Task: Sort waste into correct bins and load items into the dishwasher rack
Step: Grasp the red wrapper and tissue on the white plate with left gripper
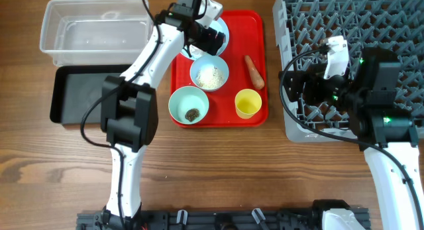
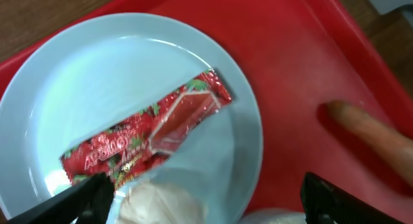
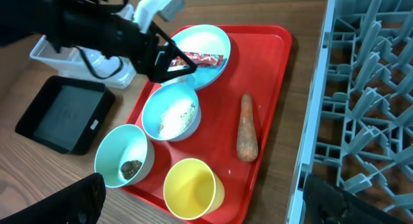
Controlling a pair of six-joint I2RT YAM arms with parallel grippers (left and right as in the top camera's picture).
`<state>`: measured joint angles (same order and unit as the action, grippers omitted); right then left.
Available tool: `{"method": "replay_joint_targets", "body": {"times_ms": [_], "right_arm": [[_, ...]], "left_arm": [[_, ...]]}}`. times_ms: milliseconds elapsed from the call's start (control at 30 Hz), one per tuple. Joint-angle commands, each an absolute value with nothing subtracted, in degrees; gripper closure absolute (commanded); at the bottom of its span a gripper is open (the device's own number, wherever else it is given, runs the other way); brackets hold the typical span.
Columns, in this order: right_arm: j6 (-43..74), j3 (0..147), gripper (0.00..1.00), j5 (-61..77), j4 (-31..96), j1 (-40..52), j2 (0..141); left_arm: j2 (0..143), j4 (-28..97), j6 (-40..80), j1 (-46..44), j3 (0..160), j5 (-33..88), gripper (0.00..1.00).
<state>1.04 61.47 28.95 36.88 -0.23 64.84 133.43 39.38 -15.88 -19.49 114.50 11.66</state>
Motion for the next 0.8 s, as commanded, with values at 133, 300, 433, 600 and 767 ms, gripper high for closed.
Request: {"method": "replay_joint_targets", "body": {"times_ms": [133,300,433,600,767], "right_arm": [[1.54,62.65,0.0,29.82,37.06,0.14,65.17],[1.52,62.65,0.01,29.82,37.06,0.14,65.17],[1.54,62.65,0.0,29.8,37.06,0.14,65.17],[1.54,62.65,0.0,29.82,37.06,0.14,65.17],[1.56,62.65,0.0,29.82,37.06,0.14,65.17]], "left_arm": [[136.92,36.97,-19.33,-16.97,115.57,10.39,0.05],[139.41,35.66,-19.35,-16.25,115.5,10.37,0.05],[140.49,35.03,-19.35,-16.27,115.5,10.39,0.05],[141.58,35.11,-19.33,-16.27,115.5,10.39,0.09],[143.13,35.09,-19.31,-16.27,115.5,10.39,0.48]]}}
